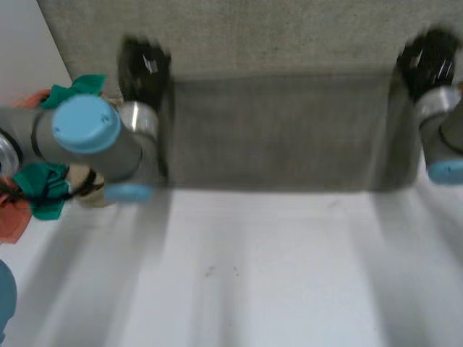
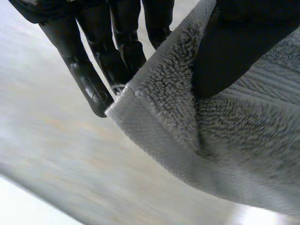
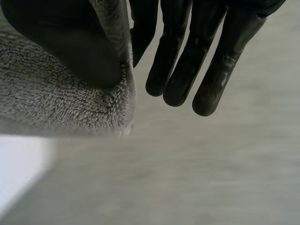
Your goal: Fold the laundry.
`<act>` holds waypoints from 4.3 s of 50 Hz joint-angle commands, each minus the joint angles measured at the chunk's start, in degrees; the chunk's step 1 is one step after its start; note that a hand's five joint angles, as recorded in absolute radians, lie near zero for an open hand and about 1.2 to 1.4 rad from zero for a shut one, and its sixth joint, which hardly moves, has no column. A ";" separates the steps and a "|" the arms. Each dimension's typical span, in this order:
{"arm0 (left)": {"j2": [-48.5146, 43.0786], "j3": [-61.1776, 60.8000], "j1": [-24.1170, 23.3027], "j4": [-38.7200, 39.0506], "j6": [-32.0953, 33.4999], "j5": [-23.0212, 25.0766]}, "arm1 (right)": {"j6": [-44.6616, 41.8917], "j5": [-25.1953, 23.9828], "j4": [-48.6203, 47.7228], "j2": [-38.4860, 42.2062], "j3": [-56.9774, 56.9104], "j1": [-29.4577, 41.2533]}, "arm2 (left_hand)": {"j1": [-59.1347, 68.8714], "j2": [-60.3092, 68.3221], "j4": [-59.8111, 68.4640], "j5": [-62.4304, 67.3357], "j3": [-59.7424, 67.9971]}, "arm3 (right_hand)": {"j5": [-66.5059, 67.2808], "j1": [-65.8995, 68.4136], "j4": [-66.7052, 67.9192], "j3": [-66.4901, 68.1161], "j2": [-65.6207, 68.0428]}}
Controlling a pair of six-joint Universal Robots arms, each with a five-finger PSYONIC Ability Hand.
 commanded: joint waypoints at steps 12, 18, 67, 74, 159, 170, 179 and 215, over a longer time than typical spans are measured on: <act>5.17 -8.68 1.58 8.72 -6.52 1.69 | 14.86 -0.11 -2.82 -6.65 9.64 0.64 | 15.55 11.24 11.15 14.94 11.37 | 12.68 22.81 11.74 12.21 12.45; 1.22 -15.88 1.32 8.72 -6.96 1.34 | 15.04 -0.73 -1.94 -3.22 15.09 0.81 | 15.55 11.24 11.15 14.94 11.37 | 12.68 22.81 11.74 12.21 12.45; 2.63 -24.17 -4.66 -5.69 -1.96 -5.26 | -0.08 -0.11 11.16 0.03 17.66 -0.51 | 15.55 11.24 11.15 14.94 11.37 | 12.68 22.81 11.74 12.21 12.45; -5.63 -14.76 -4.04 -3.24 3.23 -4.90 | -0.25 -1.43 3.70 10.21 8.26 -0.59 | 15.55 11.24 11.15 14.94 11.37 | 12.68 22.81 11.74 12.21 12.45; 20.28 -43.49 -6.68 9.33 -7.66 -5.52 | 20.40 -24.28 10.63 -13.24 23.27 12.66 | -54.45 -58.76 -58.85 -55.06 -58.63 | 12.68 22.81 11.74 12.21 12.45; 19.41 -43.05 -7.29 9.42 -7.75 -5.43 | 19.96 -23.49 8.25 1.09 19.58 29.11 | -54.45 -58.76 -58.85 -55.06 -58.63 | -4.42 5.70 -5.37 -4.89 -4.66; 19.41 -41.21 -9.31 9.42 -8.02 -5.34 | 27.06 -7.86 11.41 -6.37 20.98 28.06 | -54.45 -58.76 -58.85 -55.06 -58.63 | -57.32 -47.19 -58.26 -57.79 -57.55; -6.52 -8.86 -12.92 -13.78 -22.43 -2.25 | 35.17 -10.13 15.99 -10.43 38.92 5.29 | -48.52 -52.82 -52.92 -49.12 -52.70 | -33.08 -22.95 -34.03 -33.55 -33.32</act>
